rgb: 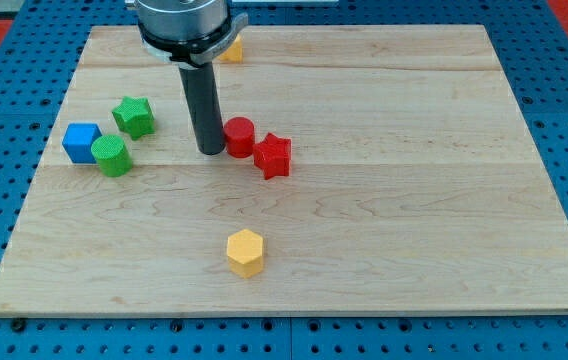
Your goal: Move your arm towards bottom left
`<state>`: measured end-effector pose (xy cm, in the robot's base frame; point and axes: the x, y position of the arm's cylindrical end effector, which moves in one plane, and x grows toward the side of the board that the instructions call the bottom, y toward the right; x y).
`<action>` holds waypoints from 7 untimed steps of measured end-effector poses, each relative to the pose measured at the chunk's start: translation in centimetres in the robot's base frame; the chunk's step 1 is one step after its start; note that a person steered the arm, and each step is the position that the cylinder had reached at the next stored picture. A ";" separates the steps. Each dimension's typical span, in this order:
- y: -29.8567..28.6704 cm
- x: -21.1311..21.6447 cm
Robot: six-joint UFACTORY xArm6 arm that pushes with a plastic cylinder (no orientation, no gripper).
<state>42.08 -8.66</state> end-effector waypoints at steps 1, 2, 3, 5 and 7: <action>1.3 -1.4; 2.2 -0.9; 1.8 -0.8; -0.2 2.0; -4.6 6.0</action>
<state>48.09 -13.22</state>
